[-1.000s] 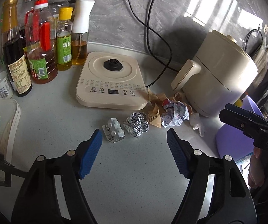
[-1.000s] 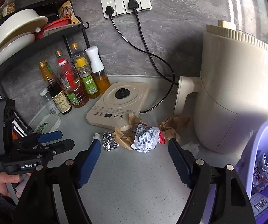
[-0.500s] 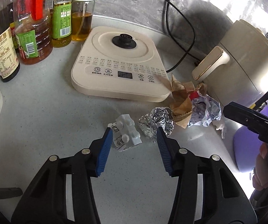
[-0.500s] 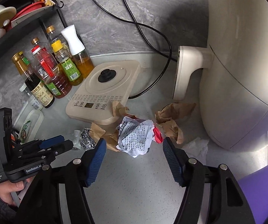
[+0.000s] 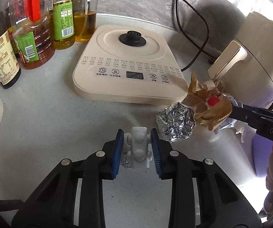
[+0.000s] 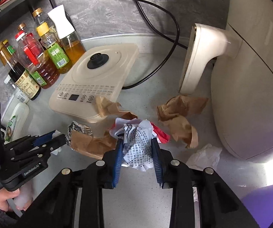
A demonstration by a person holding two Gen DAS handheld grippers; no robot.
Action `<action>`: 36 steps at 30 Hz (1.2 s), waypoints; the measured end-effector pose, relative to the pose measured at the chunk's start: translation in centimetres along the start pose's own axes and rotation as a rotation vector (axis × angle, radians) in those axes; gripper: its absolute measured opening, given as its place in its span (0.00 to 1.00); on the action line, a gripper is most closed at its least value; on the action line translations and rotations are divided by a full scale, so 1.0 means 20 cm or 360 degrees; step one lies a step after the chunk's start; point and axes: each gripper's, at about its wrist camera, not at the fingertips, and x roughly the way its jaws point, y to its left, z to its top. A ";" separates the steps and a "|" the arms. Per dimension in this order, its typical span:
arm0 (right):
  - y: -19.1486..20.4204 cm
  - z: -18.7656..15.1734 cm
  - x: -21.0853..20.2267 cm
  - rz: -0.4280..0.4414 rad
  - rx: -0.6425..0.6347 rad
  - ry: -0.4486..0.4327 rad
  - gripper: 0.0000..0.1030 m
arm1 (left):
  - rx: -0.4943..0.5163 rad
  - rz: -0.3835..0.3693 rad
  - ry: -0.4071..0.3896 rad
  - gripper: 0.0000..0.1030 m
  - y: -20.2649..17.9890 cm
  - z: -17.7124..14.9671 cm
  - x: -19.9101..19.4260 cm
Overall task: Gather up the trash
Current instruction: 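Carry the white piece and crumpled paper over the purple bucket with both grippers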
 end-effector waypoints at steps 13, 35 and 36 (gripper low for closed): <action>0.03 -0.06 -0.35 0.0024 0.0004 -0.0204 0.26 | -0.0026 -0.0036 -0.0247 0.28 0.00 0.00 -0.39; -0.15 -0.32 -1.24 -0.0108 0.0106 -0.0703 0.26 | 0.0232 -0.0214 -0.0505 0.28 -0.39 0.01 -0.86; -0.16 -0.34 -1.27 -0.0119 0.0118 -0.0714 0.26 | 0.0244 -0.0226 -0.0504 0.28 -0.42 0.01 -0.86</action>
